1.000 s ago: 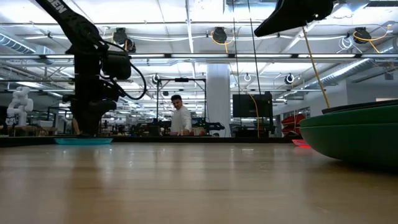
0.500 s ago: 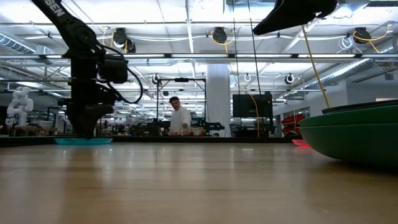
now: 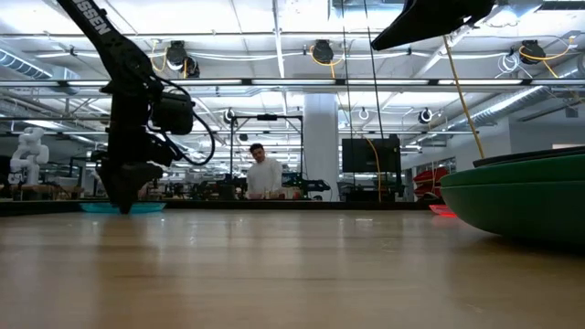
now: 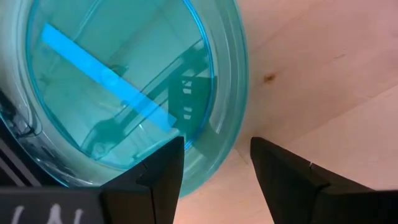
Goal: Stack plastic plates
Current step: Stack the blue plate on top of the light green plate
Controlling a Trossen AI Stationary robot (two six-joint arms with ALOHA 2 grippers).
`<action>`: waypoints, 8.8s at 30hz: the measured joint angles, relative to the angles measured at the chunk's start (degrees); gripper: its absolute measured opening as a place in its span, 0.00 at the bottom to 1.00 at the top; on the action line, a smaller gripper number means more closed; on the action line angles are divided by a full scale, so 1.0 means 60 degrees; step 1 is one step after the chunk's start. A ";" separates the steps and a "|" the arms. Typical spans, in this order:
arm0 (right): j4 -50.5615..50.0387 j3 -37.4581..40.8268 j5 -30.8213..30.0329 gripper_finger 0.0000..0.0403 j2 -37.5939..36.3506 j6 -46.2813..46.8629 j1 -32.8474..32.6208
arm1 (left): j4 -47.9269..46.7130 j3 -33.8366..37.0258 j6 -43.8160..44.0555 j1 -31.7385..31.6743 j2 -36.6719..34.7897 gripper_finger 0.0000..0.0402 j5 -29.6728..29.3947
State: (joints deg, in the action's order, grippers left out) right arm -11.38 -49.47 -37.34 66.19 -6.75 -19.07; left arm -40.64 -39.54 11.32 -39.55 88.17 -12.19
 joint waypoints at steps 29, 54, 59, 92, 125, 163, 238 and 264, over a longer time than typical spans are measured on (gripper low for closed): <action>0.0000 0.0000 0.0022 0.37 0.0000 0.0187 0.0000 | 0.0029 -0.0046 -0.0098 0.0347 -0.0081 0.13 -0.0128; 0.0000 0.0000 0.0523 0.37 0.0603 0.4698 -0.0018 | 0.0247 -0.0020 0.0639 0.3373 -0.1520 0.10 -0.0015; 0.0113 0.0000 0.0515 0.37 0.1443 0.6310 -0.0021 | 0.0340 -0.0027 0.0919 0.4333 -0.1524 0.10 0.0038; 0.2424 -0.2698 0.4654 0.37 0.5527 0.5994 0.3766 | 0.0984 -0.0049 0.1776 0.7889 -0.1751 0.10 -0.0683; 0.1650 -0.4058 0.4991 0.37 0.6441 0.4901 0.4127 | -0.0781 -0.0052 -0.0299 0.5104 -0.6136 0.10 -0.2045; 0.1566 -0.4047 0.4991 0.37 0.6441 0.4148 0.4101 | 0.0371 -0.0049 0.1525 0.3133 -0.1058 0.10 -0.1243; 0.1308 -0.4047 0.5027 0.37 0.6441 0.3895 0.3429 | 0.0254 -0.0044 0.0864 0.0904 -0.0945 0.10 -0.0694; 0.0848 -0.4044 0.5031 0.37 0.6437 0.3753 0.3410 | 0.0482 -0.0045 0.1484 0.2630 -0.0945 0.10 0.1109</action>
State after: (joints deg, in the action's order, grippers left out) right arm -6.29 -73.73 -7.16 104.81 15.77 1.39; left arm -37.75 -39.81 20.23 -23.77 82.50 -5.53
